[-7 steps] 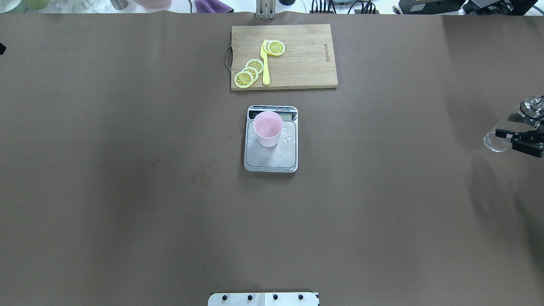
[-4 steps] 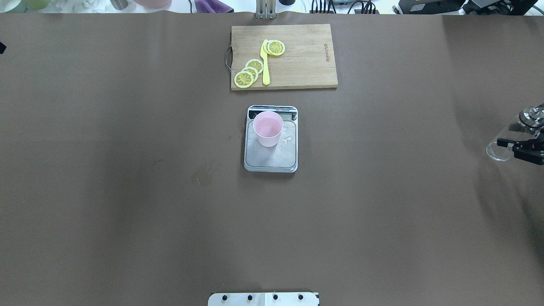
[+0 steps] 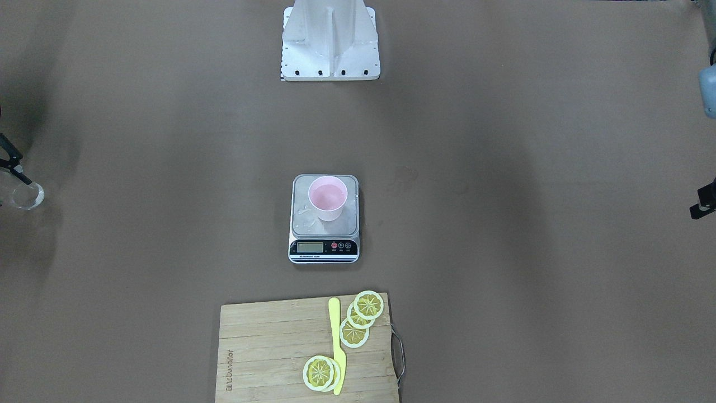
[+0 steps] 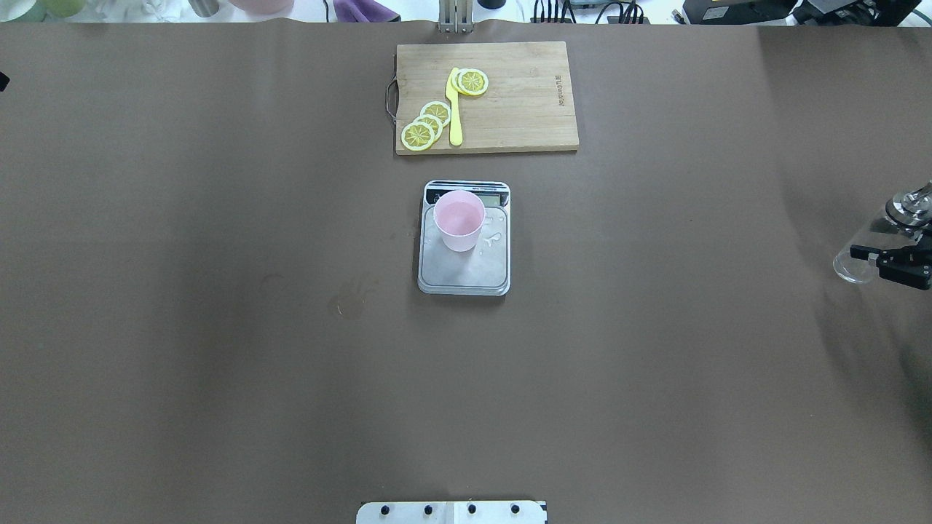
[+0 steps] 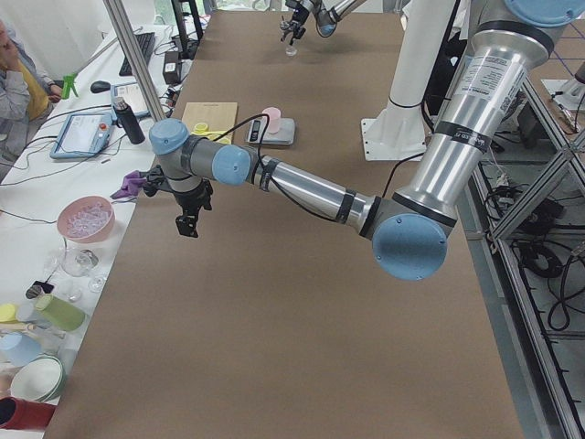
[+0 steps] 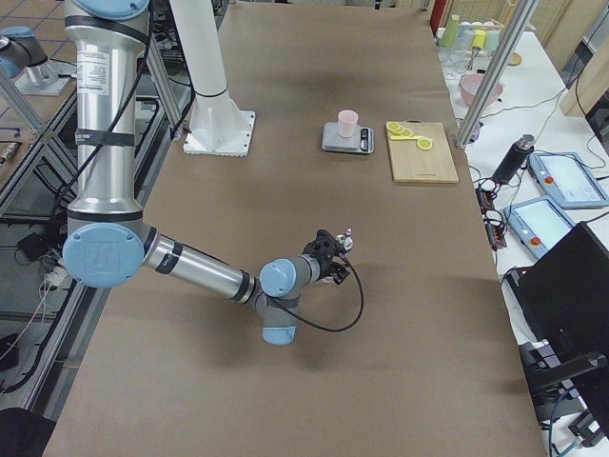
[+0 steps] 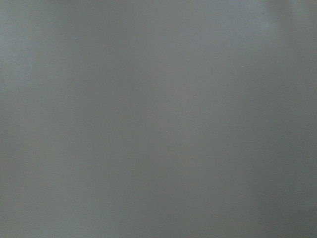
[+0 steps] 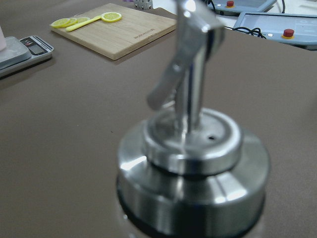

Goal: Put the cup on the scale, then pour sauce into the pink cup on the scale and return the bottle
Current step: 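Lower the bottle onto the table with the right gripper and release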

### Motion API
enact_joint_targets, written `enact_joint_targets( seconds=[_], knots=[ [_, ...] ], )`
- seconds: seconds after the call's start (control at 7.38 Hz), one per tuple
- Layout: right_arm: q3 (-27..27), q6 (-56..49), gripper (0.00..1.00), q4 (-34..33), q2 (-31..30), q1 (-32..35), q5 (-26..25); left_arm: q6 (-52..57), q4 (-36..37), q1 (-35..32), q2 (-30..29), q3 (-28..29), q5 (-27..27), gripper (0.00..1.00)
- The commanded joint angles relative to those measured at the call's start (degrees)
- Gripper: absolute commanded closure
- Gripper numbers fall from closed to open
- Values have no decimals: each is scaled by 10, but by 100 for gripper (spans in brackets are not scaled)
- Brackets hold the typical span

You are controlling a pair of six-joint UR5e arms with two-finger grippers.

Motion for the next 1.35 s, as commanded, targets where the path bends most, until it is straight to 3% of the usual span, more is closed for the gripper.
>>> enact_joint_targets(
  seconds=[0.0, 0.14, 0.27, 0.41, 0.54, 0.95, 1.22],
  knots=[
    [-2, -1, 100, -1, 1, -10, -1, 0, 0, 0, 1, 0, 0, 2],
    [-11, -2, 100, 1, 1, -11, -2, 0, 0, 0, 1, 0, 0, 2],
    [-12, -4, 80, 1, 1, -11, -3, 0, 0, 0, 0, 0, 0, 2],
    [-13, -8, 51, 1, 1, -11, -3, 0, 0, 0, 0, 0, 0, 2],
    [-12, -7, 1, 2, 1, -11, -2, 0, 1, 0, -1, -1, 0, 2],
    [-12, -6, 0, 17, -8, -11, 2, 0, 1, 0, -1, -3, 0, 2],
    [-11, -6, 0, 43, -28, -10, 34, 0, 1, 0, -1, -4, 0, 2]
  ],
)
